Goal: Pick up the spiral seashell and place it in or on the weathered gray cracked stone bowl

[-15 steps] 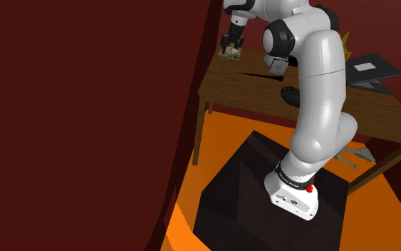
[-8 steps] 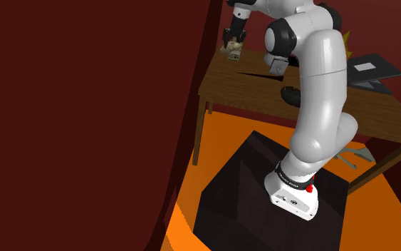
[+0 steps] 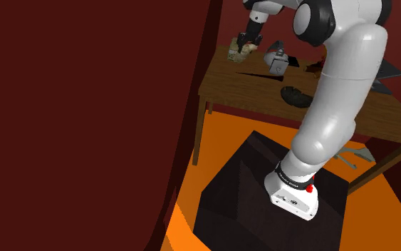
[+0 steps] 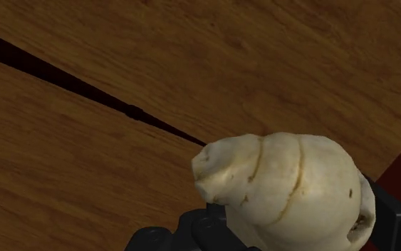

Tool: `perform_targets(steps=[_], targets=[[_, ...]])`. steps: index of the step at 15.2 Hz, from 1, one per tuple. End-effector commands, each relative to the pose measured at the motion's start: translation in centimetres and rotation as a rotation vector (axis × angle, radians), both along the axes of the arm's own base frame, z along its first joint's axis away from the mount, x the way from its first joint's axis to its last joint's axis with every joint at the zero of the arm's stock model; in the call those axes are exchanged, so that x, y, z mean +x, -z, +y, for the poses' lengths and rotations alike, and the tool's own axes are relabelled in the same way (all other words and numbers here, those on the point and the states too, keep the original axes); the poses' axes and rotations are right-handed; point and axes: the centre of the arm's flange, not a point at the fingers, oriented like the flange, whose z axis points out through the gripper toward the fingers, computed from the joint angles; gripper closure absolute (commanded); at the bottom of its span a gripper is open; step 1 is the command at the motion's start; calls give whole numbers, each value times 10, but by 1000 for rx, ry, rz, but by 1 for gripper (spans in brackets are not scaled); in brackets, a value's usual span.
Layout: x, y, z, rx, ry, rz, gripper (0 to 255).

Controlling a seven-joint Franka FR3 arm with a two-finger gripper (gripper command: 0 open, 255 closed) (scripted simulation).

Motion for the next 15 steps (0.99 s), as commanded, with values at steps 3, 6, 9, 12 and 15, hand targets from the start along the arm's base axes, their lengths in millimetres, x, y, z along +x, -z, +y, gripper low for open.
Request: perform_targets(steps=[3, 6, 9, 12, 15], targets=[[-55, 1, 5, 1, -2, -1, 255], [-94, 0, 8, 1, -2, -1, 255], [-134, 0, 11, 1, -2, -1, 255], [-173, -1, 14, 1, -2, -1, 255], [-213, -2, 17, 1, -2, -1, 255]])
